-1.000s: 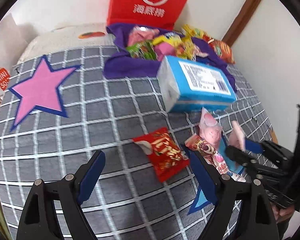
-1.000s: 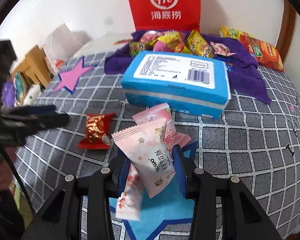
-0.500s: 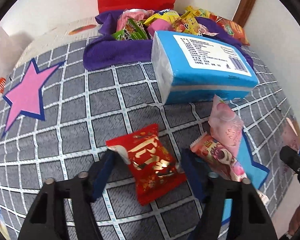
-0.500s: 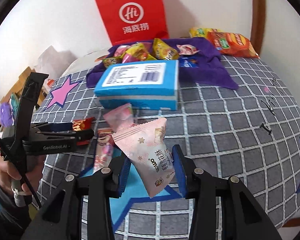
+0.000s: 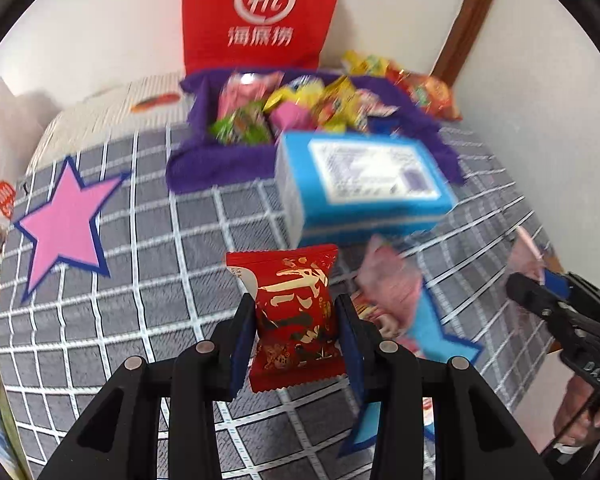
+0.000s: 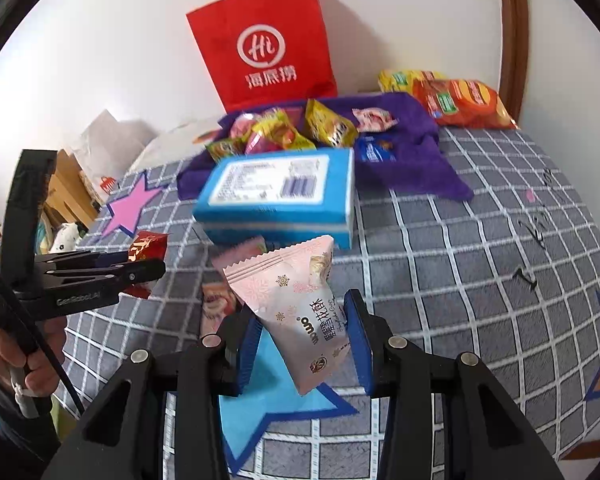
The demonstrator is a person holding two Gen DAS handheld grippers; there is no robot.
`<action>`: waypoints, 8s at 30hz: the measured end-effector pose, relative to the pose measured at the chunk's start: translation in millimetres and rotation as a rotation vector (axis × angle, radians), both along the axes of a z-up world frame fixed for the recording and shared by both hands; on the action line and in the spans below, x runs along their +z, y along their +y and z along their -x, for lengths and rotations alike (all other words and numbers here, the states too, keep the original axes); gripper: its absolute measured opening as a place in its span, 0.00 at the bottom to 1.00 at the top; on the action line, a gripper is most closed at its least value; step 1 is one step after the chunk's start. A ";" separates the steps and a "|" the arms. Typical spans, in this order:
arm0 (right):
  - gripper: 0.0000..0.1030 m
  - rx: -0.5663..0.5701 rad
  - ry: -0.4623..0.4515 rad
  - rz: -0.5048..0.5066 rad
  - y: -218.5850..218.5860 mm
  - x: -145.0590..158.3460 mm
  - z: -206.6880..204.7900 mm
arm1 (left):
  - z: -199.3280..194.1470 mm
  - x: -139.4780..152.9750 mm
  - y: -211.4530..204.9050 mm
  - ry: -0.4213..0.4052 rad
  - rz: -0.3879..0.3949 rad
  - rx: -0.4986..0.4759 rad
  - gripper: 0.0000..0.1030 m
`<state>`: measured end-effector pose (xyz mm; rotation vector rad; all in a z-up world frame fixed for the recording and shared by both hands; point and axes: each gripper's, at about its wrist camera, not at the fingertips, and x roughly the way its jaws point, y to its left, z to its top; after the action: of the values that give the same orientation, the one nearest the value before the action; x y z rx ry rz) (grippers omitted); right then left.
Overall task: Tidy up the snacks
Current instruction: 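Carry the pink candy and red packet with both grippers over the towel, then open both grippers to drop the candies onto the purple towel, then grasp the pink peach candy with the right gripper while the left grasps the Lotso candy stick, then carry the peach candy and Lotso stick with both grippers over the towel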
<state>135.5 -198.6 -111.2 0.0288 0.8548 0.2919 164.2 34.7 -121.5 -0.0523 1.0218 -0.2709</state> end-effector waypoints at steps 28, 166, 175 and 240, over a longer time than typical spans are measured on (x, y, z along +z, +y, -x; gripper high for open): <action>0.39 0.010 -0.135 -0.026 6.8 100.9 -122.3 | -102.2 89.7 -21.5 -0.148 0.065 -0.044 0.36; 0.42 -0.091 0.013 0.049 -70.8 -23.7 19.0 | 19.5 -63.4 -87.0 0.156 -0.083 -0.042 0.19; 0.42 -0.020 -0.003 0.027 -40.0 -10.8 9.7 | 20.8 -22.3 -49.3 0.076 -0.012 -0.026 0.18; 0.42 -0.059 0.032 -0.019 -47.6 3.6 -265.6 | -231.3 20.6 -101.2 -0.046 0.124 -0.088 0.18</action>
<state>401.1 -246.3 -107.5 0.0768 0.8814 0.2446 395.6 -66.6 -101.0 -0.1131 0.9624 -0.4142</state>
